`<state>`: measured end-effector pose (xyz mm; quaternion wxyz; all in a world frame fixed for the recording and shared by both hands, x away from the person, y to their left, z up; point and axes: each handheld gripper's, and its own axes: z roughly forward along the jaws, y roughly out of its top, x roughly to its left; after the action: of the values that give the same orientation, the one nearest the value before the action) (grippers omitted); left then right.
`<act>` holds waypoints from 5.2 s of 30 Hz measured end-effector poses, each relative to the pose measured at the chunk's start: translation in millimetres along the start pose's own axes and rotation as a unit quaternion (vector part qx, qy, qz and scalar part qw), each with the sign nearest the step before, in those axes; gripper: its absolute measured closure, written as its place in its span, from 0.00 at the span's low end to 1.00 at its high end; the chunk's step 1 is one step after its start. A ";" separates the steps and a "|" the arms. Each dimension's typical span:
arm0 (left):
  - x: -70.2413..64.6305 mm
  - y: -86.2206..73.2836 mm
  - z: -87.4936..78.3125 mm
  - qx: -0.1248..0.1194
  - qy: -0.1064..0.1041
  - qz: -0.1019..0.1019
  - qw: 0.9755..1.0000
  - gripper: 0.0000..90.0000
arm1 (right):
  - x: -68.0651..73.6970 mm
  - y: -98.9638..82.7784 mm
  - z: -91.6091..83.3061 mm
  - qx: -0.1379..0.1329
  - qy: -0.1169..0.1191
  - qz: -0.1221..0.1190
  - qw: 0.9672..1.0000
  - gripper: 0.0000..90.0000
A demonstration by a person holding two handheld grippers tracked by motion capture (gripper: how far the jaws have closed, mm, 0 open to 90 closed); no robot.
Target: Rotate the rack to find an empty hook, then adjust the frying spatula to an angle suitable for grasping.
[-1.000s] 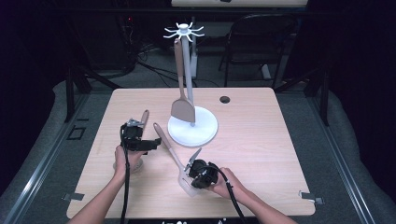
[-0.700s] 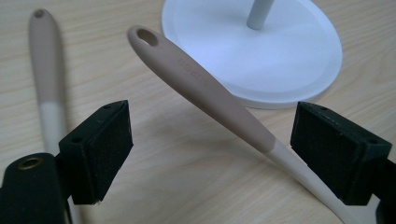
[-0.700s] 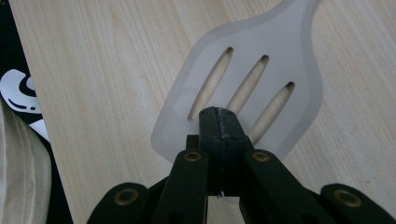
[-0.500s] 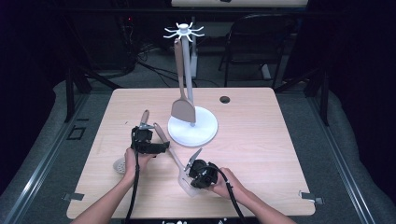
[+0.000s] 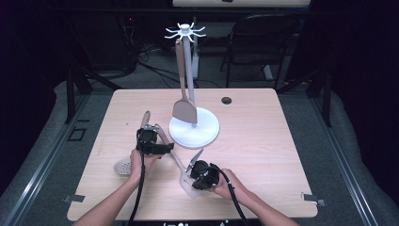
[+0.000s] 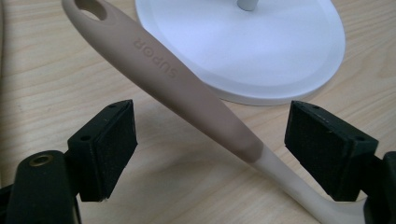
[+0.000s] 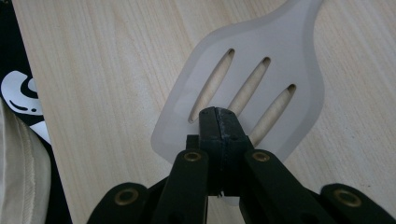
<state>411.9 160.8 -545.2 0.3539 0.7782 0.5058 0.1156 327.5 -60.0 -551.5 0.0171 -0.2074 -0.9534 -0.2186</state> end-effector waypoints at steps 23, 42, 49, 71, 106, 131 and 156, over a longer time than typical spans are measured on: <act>-7.2 0.0 21.3 0.041 -0.007 -0.010 0.999 0.46 | -1.5 0.2 0.3 0.002 0.003 -0.002 1.000 1.00; -3.5 0.0 -6.1 -0.035 -0.092 -0.033 0.995 0.64 | -3.1 -0.4 -3.8 -0.007 0.027 0.001 1.000 0.89; -7.6 0.0 -17.5 -0.061 -0.104 -0.030 0.992 0.67 | -5.7 0.5 -10.7 -0.036 -0.003 0.015 0.999 0.75; -23.3 1.2 -40.8 -0.112 -0.123 -0.007 0.986 0.73 | -20.0 15.5 -12.7 -0.101 -0.046 0.080 0.991 0.55; -34.2 0.6 -51.2 -0.146 -0.164 0.025 0.975 0.76 | -19.4 18.8 -21.1 -0.178 -0.032 0.095 0.979 0.75; -44.1 1.1 -50.1 -0.149 -0.218 0.017 0.964 0.83 | -20.2 14.6 -32.1 -0.202 -0.040 0.095 0.974 0.73; -59.2 27.8 -68.8 -0.168 -0.239 0.103 0.951 0.86 | -59.3 -32.8 -66.4 -0.185 -0.067 0.122 0.973 0.09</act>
<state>367.2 132.6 -466.3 0.5763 0.7601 0.2969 0.0457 364.6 -138.0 -512.3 -0.0587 -0.3362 -0.8626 -0.3734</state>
